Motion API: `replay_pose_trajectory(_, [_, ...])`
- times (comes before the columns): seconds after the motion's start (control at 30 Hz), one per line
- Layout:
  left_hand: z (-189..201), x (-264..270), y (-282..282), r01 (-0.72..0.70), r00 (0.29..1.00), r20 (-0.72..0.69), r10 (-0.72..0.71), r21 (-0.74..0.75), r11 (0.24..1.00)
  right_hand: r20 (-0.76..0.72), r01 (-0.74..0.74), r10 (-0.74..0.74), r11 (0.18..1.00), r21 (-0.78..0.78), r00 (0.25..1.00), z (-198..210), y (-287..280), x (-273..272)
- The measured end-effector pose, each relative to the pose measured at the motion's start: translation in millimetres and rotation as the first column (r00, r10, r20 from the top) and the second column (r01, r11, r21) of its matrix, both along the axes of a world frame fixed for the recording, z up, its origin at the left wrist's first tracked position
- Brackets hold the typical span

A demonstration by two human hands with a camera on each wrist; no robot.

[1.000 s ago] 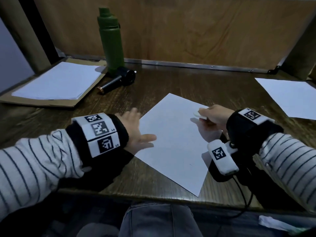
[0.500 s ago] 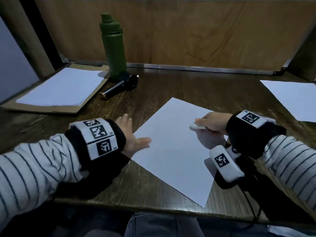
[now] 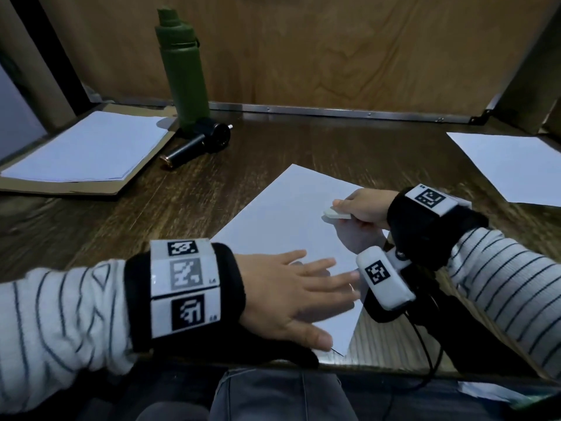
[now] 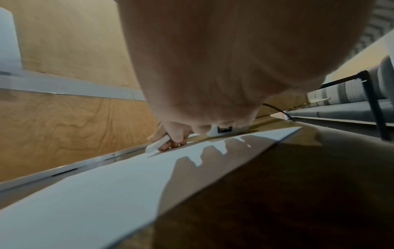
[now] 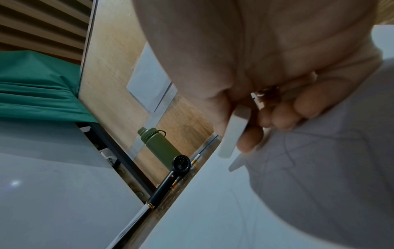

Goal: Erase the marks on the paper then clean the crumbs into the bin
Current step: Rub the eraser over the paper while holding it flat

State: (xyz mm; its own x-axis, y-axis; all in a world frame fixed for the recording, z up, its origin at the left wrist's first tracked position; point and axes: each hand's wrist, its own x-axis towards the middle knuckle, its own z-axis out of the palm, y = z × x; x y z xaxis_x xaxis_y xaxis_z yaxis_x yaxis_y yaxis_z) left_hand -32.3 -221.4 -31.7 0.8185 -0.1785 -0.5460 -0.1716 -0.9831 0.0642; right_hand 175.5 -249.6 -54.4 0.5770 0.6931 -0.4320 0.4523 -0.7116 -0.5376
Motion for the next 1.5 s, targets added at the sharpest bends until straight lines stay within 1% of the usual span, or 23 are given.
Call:
replay_pose_trajectory(0.1, [-1.3, -8.4, -4.3, -0.031, 0.997, -0.075, 0.031, 0.004, 1.000, 0.017, 0.000, 0.000, 1.000, -0.023, 1.000, 1.9, -0.7, -1.2])
replay_pose_trajectory(0.2, [-1.4, -13.2, 9.5, -0.265, 0.956, -0.102, 0.276, 0.113, 0.958, 0.028, -0.003, 0.004, 0.999, -0.032, 1.000, 2.0, -2.0, -0.7])
replay_pose_trajectory(0.27, [-1.2, -14.5, 26.1, -0.513, 0.841, -0.029, 0.541, 0.278, 0.812, 0.032, -0.009, 0.010, 0.999, -0.031, 0.999, 2.5, -3.0, -0.8])
replay_pose_trajectory(0.33, [1.1, -14.6, 35.8, -0.647, 0.731, 0.054, 0.680, 0.371, 0.666, 0.042, -0.010, 0.011, 0.999, -0.038, 0.999, 2.6, -3.5, -1.0])
replay_pose_trajectory(0.37, [2.7, -13.5, 35.1, -0.649, 0.736, 0.077, 0.672, 0.362, 0.670, 0.042, -0.009, 0.010, 0.999, -0.037, 0.999, 2.7, -3.7, -1.2])
replay_pose_trajectory(0.5, [8.6, -4.4, 5.3, -0.322, 0.945, -0.033, 0.326, 0.087, 0.943, 0.023, -0.018, 0.019, 1.000, -0.020, 1.000, 3.1, -4.1, -1.3])
replay_pose_trajectory(0.6, [-0.9, 0.1, -9.5, -0.164, 0.980, -0.115, 0.161, -0.015, 0.986, 0.006, -0.015, 0.015, 1.000, -0.007, 1.000, 2.6, -4.5, -1.8])
replay_pose_trajectory(0.67, [-5.8, -5.7, -0.4, -0.240, 0.962, -0.128, 0.241, 0.021, 0.971, -0.001, -0.013, 0.013, 1.000, -0.003, 1.000, 2.2, -4.9, -2.0])
replay_pose_trajectory(0.73, [-9.7, -18.9, 23.0, -0.426, 0.893, -0.101, 0.439, 0.132, 0.895, 0.001, -0.013, 0.013, 1.000, -0.004, 1.000, 2.1, -5.2, -1.7])
replay_pose_trajectory(0.83, [-2.9, -34.6, 58.2, -0.689, 0.670, 0.031, 0.742, 0.398, 0.606, -0.001, -0.012, 0.012, 1.000, -0.012, 1.000, 2.4, -4.9, -1.8])
replay_pose_trajectory(0.87, [1.4, -36.1, 65.8, -0.715, 0.612, 0.053, 0.789, 0.464, 0.523, -0.004, -0.013, 0.013, 1.000, -0.014, 1.000, 2.4, -4.9, -1.7])
replay_pose_trajectory(0.9, [6.3, -35.5, 69.2, -0.719, 0.590, 0.065, 0.805, 0.496, 0.487, -0.007, -0.013, 0.013, 1.000, -0.017, 1.000, 2.4, -4.9, -1.6])
replay_pose_trajectory(0.93, [9.9, -33.8, 69.9, -0.700, 0.623, 0.066, 0.779, 0.491, 0.518, -0.008, -0.014, 0.014, 1.000, -0.020, 1.000, 2.6, -5.2, -1.5])
replay_pose_trajectory(1.0, [16.2, -28.3, 61.8, -0.566, 0.796, 0.022, 0.605, 0.381, 0.731, -0.011, -0.017, 0.017, 1.000, -0.026, 1.000, 3.4, -5.7, -1.9])
replay_pose_trajectory(1.07, [15.5, -24.3, 46.6, -0.382, 0.916, -0.039, 0.398, 0.209, 0.900, -0.015, -0.022, 0.022, 0.999, -0.024, 1.000, 3.8, -5.8, -2.4])
replay_pose_trajectory(1.13, [8.2, -21.3, 32.6, -0.275, 0.955, -0.087, 0.283, 0.086, 0.957, -0.012, -0.028, 0.027, 0.999, -0.028, 1.000, 4.5, -6.0, -3.4])
replay_pose_trajectory(1.2, [1.2, -21.7, 31.2, -0.309, 0.941, -0.126, 0.314, 0.055, 0.949, -0.006, -0.029, 0.029, 0.999, -0.028, 1.000, 5.5, -6.3, -4.5])
replay_pose_trajectory(1.27, [0.1, -26.1, 42.7, -0.439, 0.882, -0.120, 0.456, 0.148, 0.887, 0.003, -0.031, 0.031, 0.999, -0.025, 1.000, 6.6, -6.4, -5.7])
replay_pose_trajectory(1.3, [1.4, -28.6, 51.1, -0.522, 0.828, -0.094, 0.553, 0.232, 0.821, 0.011, -0.030, 0.031, 0.999, -0.027, 0.999, 7.2, -6.6, -6.2])
replay_pose_trajectory(1.4, [7.7, -34.3, 75.4, -0.694, 0.633, 0.043, 0.773, 0.475, 0.542, 0.015, -0.031, 0.031, 0.999, -0.028, 0.999, 8.1, -6.8, -7.0])
replay_pose_trajectory(1.43, [10.2, -34.8, 77.9, -0.705, 0.610, 0.060, 0.790, 0.498, 0.506, 0.015, -0.034, 0.034, 0.999, -0.029, 0.999, 8.3, -7.0, -7.0])
replay_pose_trajectory(1.47, [10.8, -35.4, 79.3, -0.689, 0.639, 0.053, 0.767, 0.483, 0.541, 0.017, -0.037, 0.038, 0.999, -0.029, 0.999, 8.4, -7.1, -7.0])
replay_pose_trajectory(1.5, [11.6, -35.8, 78.4, -0.652, 0.702, 0.016, 0.712, 0.417, 0.633, 0.017, -0.040, 0.040, 0.999, -0.028, 0.999, 8.4, -7.2, -7.2])
